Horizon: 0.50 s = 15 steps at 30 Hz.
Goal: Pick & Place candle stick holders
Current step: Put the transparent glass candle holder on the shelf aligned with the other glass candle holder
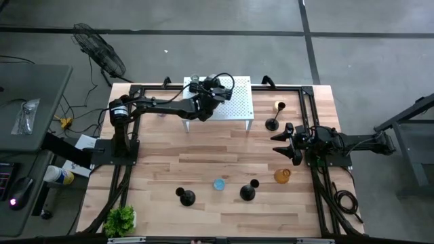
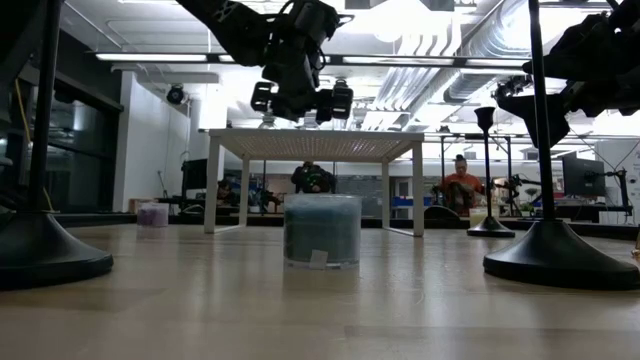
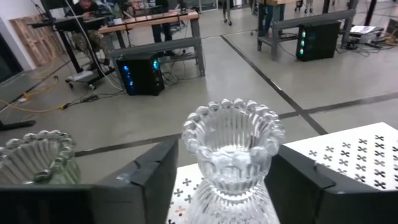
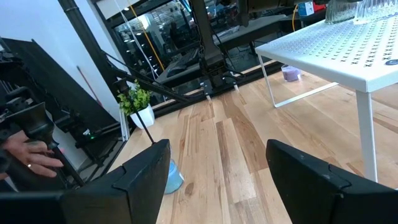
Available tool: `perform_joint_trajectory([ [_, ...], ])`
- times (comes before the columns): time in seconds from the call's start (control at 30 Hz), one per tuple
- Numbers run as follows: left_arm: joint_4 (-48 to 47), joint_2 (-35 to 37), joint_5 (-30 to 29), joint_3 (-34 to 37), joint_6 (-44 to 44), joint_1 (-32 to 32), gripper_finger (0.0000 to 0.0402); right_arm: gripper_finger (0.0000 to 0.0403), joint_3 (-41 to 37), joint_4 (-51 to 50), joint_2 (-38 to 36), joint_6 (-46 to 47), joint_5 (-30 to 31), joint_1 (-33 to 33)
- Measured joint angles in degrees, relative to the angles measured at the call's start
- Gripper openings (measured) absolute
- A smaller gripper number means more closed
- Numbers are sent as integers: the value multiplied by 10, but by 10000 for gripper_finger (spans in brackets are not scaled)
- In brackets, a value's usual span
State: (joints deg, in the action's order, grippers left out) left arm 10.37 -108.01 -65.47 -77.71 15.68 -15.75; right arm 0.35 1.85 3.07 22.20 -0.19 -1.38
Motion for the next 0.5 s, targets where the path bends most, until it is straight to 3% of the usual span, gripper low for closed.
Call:
perform_joint_trajectory([
  [0.2, 0, 0, -1, 0, -10, 0, 257, 260, 0, 0, 0, 0, 0, 0],
  [0.5, 21, 0, -3, 0, -38, 0, 260, 260, 0, 0, 0, 0, 0, 0],
])
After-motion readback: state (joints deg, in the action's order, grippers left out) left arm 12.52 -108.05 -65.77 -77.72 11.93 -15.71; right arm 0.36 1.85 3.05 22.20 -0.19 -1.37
